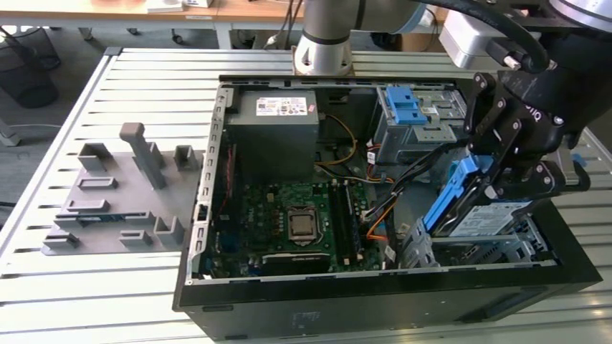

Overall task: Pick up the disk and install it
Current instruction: 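Insert the disk into the insertion slot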

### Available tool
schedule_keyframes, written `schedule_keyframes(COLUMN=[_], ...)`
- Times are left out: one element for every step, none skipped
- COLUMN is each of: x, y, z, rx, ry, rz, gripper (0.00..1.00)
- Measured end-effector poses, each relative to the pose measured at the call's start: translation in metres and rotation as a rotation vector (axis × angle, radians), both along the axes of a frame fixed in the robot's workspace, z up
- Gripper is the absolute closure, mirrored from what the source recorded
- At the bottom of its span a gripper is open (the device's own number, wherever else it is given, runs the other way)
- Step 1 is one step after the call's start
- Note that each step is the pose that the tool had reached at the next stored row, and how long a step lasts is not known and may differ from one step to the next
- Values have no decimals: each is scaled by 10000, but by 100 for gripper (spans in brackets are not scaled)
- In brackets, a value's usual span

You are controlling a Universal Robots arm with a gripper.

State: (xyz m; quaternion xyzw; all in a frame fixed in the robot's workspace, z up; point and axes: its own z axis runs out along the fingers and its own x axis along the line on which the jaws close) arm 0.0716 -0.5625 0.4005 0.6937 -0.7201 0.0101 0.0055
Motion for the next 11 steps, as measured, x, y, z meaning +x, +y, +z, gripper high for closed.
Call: schedule_keyframes(x=[0, 0, 0, 0, 0, 0, 0, 0, 0, 0, 0], y=[0, 0, 0, 0, 0, 0, 0, 0, 0, 0, 0], z=[-8, -16, -24, -32, -40, -48, -57, -65, -73, -81, -90], rx=[-1, -3, -5, -6, -8, -10, -11, -13, -16, -17, -18], ry=[0, 0, 0, 0, 0, 0, 0, 0, 0, 0, 0], rz=[0, 0, 0, 0, 0, 0, 0, 0, 0, 0, -1], gripper=[64, 64, 64, 64, 64, 64, 64, 64, 64, 64, 64])
